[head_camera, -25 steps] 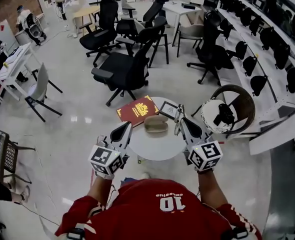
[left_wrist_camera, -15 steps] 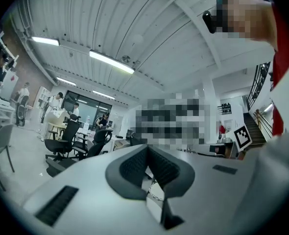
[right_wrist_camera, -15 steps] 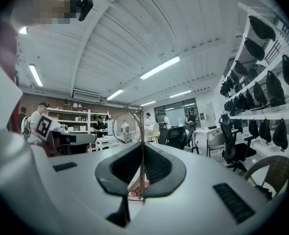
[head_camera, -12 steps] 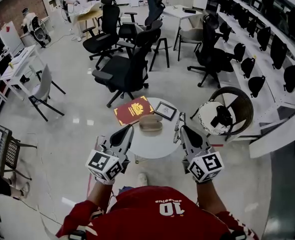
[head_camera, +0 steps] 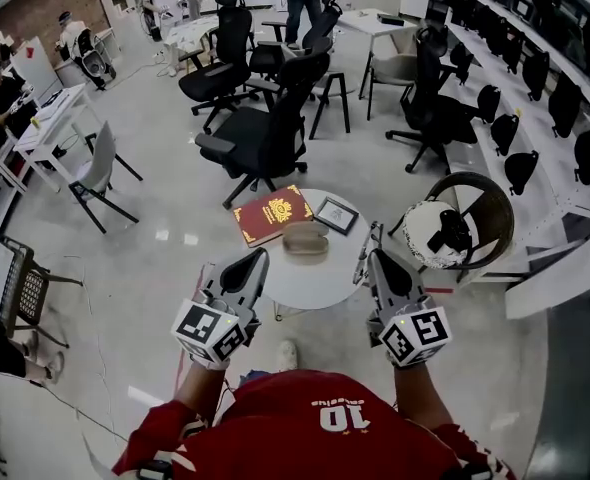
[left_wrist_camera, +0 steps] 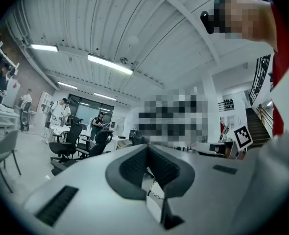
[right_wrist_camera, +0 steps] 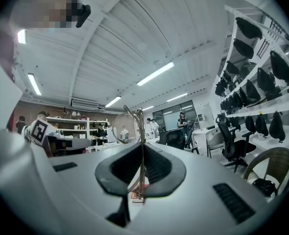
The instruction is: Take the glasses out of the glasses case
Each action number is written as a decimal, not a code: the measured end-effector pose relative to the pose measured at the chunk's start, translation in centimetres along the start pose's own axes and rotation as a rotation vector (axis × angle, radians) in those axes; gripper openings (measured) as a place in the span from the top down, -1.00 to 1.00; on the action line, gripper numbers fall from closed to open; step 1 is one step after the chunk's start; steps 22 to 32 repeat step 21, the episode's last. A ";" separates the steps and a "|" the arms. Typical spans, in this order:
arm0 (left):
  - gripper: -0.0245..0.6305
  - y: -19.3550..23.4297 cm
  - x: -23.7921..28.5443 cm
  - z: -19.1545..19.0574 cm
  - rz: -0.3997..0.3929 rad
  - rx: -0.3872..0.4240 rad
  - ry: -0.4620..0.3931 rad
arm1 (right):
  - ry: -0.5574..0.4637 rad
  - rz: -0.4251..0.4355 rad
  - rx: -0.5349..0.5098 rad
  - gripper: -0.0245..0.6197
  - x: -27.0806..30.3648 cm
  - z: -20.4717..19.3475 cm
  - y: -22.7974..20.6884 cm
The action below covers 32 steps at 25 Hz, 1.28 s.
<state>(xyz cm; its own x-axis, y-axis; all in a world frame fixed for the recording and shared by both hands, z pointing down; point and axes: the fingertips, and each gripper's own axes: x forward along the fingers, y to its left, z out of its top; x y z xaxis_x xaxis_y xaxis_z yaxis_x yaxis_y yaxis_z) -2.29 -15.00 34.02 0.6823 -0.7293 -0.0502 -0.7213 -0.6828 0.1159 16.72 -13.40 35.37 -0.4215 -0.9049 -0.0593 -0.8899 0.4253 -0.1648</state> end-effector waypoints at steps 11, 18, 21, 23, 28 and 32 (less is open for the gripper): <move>0.90 -0.3 -0.3 0.4 0.017 0.015 -0.020 | -0.014 0.013 -0.001 0.84 -0.4 0.6 -0.1; 0.90 -0.2 -0.4 0.5 0.024 0.017 -0.024 | -0.013 0.014 0.000 0.84 -0.3 0.5 0.1; 0.90 -0.2 -0.5 0.4 0.024 0.013 -0.028 | -0.005 0.013 0.000 0.84 -0.4 0.2 0.3; 0.90 -0.2 -0.5 0.4 0.024 0.013 -0.028 | -0.005 0.013 0.000 0.84 -0.4 0.2 0.3; 0.90 -0.2 -0.5 0.4 0.024 0.013 -0.028 | -0.005 0.013 0.000 0.84 -0.4 0.2 0.3; 0.90 -0.2 -0.5 0.4 0.024 0.013 -0.028 | -0.005 0.013 0.000 0.84 -0.4 0.2 0.3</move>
